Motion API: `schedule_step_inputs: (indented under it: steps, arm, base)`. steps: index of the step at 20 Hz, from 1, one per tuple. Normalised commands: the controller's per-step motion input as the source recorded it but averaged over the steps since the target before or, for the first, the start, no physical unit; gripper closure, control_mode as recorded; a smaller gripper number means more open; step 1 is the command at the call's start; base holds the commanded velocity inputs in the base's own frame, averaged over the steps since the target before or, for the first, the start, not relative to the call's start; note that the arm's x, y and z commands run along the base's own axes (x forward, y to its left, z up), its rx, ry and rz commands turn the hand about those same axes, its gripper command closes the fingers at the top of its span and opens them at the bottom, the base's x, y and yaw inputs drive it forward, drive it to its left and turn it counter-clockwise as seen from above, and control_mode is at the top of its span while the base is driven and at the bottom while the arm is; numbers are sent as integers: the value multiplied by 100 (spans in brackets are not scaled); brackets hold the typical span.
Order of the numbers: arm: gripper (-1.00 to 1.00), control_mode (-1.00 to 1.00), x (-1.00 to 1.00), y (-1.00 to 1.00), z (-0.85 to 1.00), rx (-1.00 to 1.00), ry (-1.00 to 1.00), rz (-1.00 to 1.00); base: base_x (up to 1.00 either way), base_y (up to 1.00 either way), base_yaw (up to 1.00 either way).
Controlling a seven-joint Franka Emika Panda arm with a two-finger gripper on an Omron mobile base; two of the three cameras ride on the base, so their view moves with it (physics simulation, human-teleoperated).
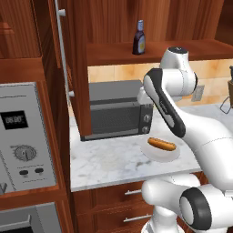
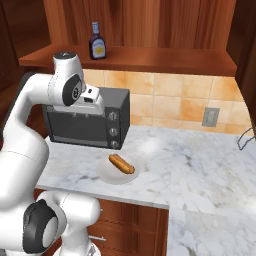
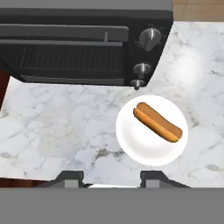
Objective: Move the hot dog bun to the plate on the dining table and place the condiment next to that plate. Then navigate to the fridge and take the sausage and place it on the plate as well.
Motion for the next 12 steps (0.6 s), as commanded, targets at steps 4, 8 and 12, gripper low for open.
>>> schedule_step_inputs:
  steps: [4, 8, 12]
  arm:
    - [-100, -100, -7, -7, -10, 0, 0, 0]
    - [-100, -100, -11, -62, -38, 0, 0, 11]
    - [-100, -100, -1, -57, -45, -1, 0, 17]
  base:
    - [0, 0, 0]
    - [0, 0, 0]
    - [0, 0, 0]
